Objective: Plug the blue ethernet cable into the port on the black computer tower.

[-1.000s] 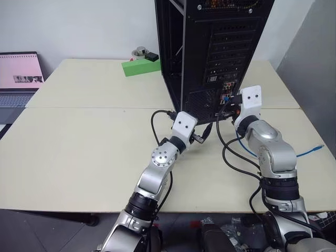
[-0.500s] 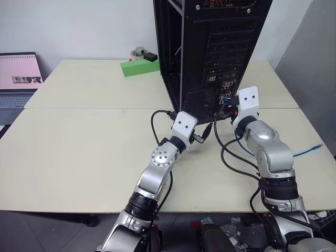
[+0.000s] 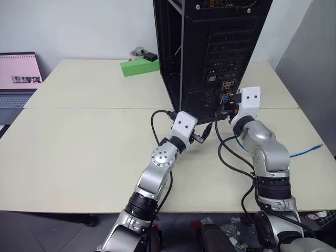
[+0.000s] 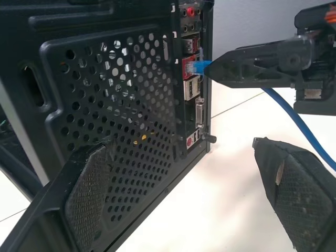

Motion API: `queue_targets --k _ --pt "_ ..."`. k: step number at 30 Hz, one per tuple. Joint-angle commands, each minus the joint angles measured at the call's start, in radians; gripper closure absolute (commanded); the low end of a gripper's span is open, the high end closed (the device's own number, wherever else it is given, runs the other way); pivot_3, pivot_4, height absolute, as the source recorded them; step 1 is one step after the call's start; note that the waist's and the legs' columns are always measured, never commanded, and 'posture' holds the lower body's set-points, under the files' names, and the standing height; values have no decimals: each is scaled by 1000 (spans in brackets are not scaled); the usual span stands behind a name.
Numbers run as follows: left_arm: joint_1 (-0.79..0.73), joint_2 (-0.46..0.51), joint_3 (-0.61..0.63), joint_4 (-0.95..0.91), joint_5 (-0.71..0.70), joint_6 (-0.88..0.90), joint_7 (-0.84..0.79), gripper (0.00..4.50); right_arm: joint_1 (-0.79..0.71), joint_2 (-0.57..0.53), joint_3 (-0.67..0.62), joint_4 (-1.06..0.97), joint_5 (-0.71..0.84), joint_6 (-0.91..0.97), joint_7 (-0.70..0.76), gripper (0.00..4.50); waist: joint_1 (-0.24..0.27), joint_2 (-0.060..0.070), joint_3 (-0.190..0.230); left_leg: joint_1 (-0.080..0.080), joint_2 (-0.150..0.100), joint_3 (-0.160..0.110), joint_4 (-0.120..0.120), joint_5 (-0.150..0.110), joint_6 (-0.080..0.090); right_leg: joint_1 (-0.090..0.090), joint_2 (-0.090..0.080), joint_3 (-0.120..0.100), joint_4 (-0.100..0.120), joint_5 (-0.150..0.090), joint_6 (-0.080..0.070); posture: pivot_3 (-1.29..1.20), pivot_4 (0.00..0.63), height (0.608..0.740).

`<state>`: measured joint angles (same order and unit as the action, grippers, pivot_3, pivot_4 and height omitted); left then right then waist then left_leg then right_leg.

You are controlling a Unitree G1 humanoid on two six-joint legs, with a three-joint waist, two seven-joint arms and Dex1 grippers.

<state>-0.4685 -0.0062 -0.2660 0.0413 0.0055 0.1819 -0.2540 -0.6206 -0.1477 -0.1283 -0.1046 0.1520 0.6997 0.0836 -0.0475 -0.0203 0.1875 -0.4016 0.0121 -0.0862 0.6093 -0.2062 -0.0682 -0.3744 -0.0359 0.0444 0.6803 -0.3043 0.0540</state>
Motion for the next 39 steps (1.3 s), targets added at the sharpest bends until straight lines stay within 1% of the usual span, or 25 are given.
queue_targets --k 1,7,15,22,24,25,26,32,36,39 --pt "-7 -8 4 -31 3 -17 -1 70 -41 7 -34 -18 28 -1 -16 4500 0 0 0 0 0 0 0 0 0 0 0 0 0 0 0 0 150 740" --pt "-6 -8 4 -31 3 -17 0 70 -56 6 -10 -1 22 -14 -10 4500 -1 0 0 0 0 0 0 0 0 0 0 0 0 0 0 0 150 740" --pt "2 -8 1 -42 5 -14 1 70 -102 -7 17 70 7 -61 13 4500 -10 0 0 0 0 0 0 0 0 0 0 0 0 0 0 0 150 740" --pt "4 -4 4 -46 6 -13 4 70 -102 -21 29 88 5 -78 41 4500 -14 0 0 1 0 1 0 0 0 0 1 2 1 0 0 0 150 740" --pt "2 -3 7 -47 6 -12 5 0 -93 -31 35 84 2 -80 54 3812 -14 0 0 1 0 1 0 0 0 0 1 2 1 0 0 0 150 740" --pt "1 -1 9 -48 6 -11 5 0 -84 -43 41 75 3 -78 70 3802 -14 0 0 1 0 1 0 0 0 0 1 2 1 0 0 0 150 740" --pt "-2 0 12 -48 5 -10 5 0 -74 -56 48 68 4 -77 87 3564 -13 0 0 1 0 1 0 0 0 0 1 2 1 0 0 0 150 740" --pt "-25 9 32 -54 -6 5 -3 0 -8 -150 71 -2 16 -53 185 2480 -2 0 0 0 0 1 0 0 0 0 0 1 -1 0 0 0 150 740" --pt "-46 14 49 -57 -17 9 -14 0 42 -229 60 -70 39 -36 258 1607 5 0 0 0 0 1 0 0 0 0 0 0 -1 0 0 0 150 740" --pt "-54 16 59 -56 -27 1 -25 0 63 -262 49 -107 59 -29 287 968 5 0 0 0 0 1 0 0 0 0 0 1 -1 0 0 0 150 740"
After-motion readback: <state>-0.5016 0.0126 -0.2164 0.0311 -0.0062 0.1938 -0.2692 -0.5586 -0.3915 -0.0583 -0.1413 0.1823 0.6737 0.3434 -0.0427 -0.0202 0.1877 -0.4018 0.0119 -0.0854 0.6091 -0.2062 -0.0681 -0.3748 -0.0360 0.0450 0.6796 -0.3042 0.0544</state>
